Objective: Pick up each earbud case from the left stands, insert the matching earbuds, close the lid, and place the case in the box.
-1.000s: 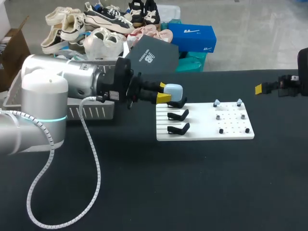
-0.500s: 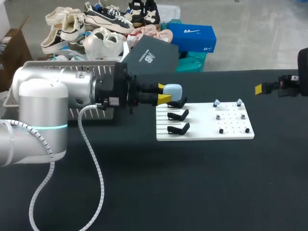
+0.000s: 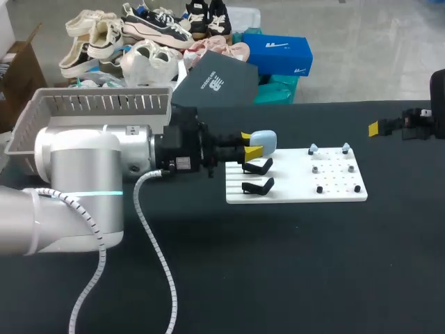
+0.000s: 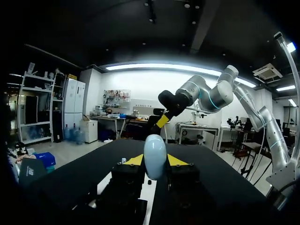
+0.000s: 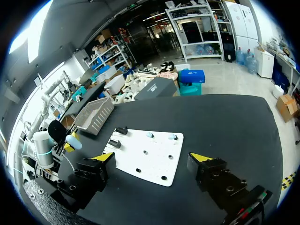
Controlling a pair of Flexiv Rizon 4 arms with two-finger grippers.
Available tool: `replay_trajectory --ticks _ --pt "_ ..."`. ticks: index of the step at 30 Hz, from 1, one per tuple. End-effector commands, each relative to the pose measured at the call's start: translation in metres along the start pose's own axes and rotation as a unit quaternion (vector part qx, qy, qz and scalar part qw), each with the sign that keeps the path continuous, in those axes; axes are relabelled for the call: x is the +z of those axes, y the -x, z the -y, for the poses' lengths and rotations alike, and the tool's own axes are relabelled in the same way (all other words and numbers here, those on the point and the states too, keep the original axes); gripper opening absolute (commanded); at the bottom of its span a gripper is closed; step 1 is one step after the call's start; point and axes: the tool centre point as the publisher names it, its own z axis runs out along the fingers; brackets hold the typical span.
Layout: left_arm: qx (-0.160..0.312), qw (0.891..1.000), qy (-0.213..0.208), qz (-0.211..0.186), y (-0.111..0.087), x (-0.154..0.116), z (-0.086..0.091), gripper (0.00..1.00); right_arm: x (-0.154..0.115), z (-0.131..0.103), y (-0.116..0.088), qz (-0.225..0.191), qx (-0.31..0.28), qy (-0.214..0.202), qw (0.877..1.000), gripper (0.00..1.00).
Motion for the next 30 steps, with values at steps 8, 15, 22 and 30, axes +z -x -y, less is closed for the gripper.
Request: replay_trajectory --ticks 8,15,22,30 --pt "0.007 0.998 -0.066 -0.005 -0.011 0.032 -0.018 0.0 0.0 0.001 0.0 -0.001 0.0 0.001 1.0 1.0" --pt "0.001 0.996 -0.092 -0.01 -0.016 0.035 -0.025 0.0 0.002 -0.003 -0.002 -0.009 -0.01 0.014 1.0 1.0" --pt "-0.001 0.994 -0.109 -0.01 -0.02 0.041 -0.023 0.0 0.001 -0.016 -0.007 -0.022 -0.041 0.017 0.999 1.0" --pt "0.023 0.994 -0.111 -0.006 -0.025 0.048 -0.017 0.0 0.001 -0.042 -0.023 -0.028 -0.07 0.032 0.997 1.0"
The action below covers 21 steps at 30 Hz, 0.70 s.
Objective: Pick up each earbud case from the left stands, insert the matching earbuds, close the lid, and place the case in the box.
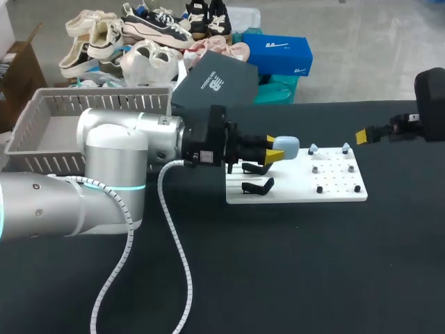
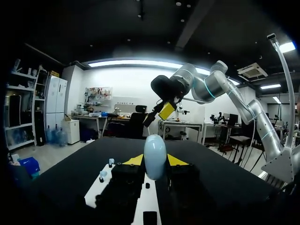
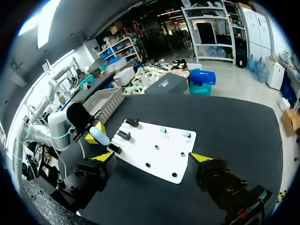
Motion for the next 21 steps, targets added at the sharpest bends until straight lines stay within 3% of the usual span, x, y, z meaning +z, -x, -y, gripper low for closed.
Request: replay_trajectory --ticks 1,21 --pt "0.015 1.0 -0.007 0.003 -0.004 0.005 -0.004 0.0 -0.001 -0.012 -0.01 -0.005 -0.012 0.009 1.0 1.0" --pt "0.043 0.999 -0.008 0.011 -0.006 0.017 -0.001 0.0 0.009 -0.056 -0.028 -0.045 -0.054 0.034 0.997 1.0"
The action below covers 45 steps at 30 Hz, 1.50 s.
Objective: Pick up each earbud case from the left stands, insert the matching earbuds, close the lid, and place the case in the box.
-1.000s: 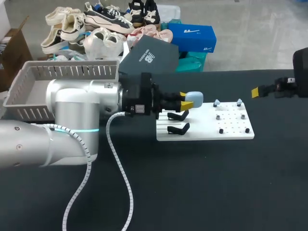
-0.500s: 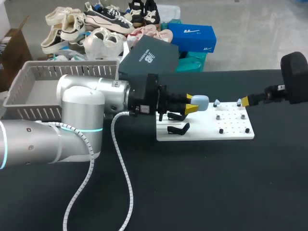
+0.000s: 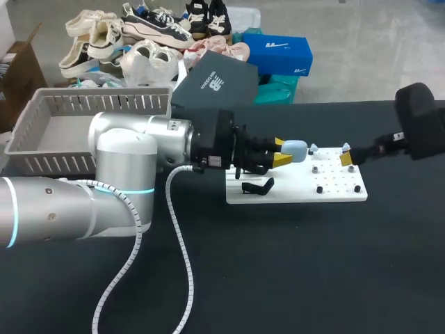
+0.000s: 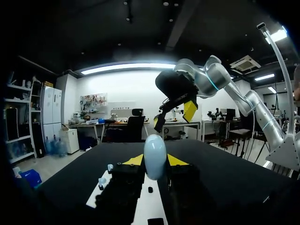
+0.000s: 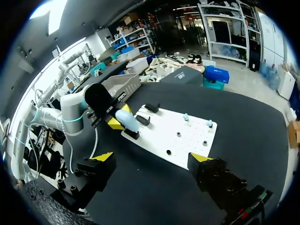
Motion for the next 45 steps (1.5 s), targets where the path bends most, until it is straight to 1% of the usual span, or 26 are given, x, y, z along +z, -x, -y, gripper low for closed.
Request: replay_trajectory --ticks 1,6,12,19,28,45 --pt "0.0 1.0 0.002 0.0 -0.001 0.001 0.0 0.0 0.008 -0.013 0.005 -0.012 -0.013 0.005 1.0 1.0" --pt "0.0 1.0 0.002 0.0 -0.001 0.001 0.0 0.0 0.024 -0.025 0.01 -0.023 -0.036 0.01 0.999 1.0" --pt "0.0 1.0 0.002 0.0 -0.001 0.001 0.0 0.0 0.038 -0.03 0.02 -0.029 -0.044 0.017 0.998 1.0" --pt "0.0 1.0 0.002 0.0 -0.001 0.001 0.0 0.0 0.051 -0.03 0.027 -0.04 -0.042 0.009 0.998 1.0" --pt "0.0 1.0 0.002 0.0 -0.001 0.001 0.0 0.0 0.065 -0.03 0.031 -0.055 -0.038 0.006 0.998 1.0" --pt "0.0 1.0 0.002 0.0 -0.001 0.001 0.0 0.0 0.077 -0.024 0.036 -0.068 -0.032 -0.004 0.997 1.0"
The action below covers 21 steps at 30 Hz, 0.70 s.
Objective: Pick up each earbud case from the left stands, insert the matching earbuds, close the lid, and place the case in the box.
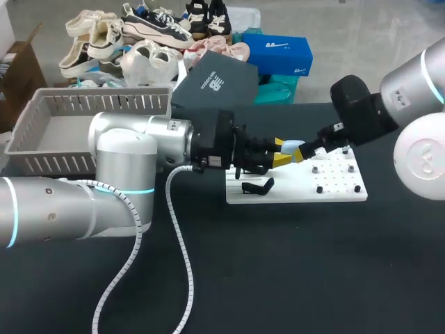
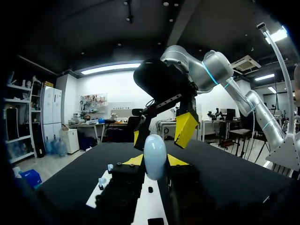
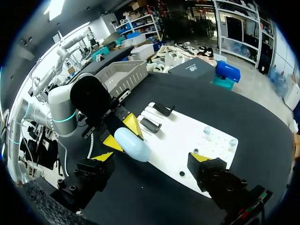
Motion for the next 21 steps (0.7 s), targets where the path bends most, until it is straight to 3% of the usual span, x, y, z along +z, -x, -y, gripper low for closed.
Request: replay_trajectory --ticks 1,21 --pt "0.0 1.0 0.001 0.0 -0.0007 0.001 -0.0002 0.0 0.0029 0.0006 0.0024 -0.006 0.002 -0.005 1.0 1.0" --pt "0.0 1.0 0.001 0.0 -0.0007 0.001 -0.0002 0.0 0.005 0.0052 0.0018 -0.007 0.007 -0.013 1.0 1.0"
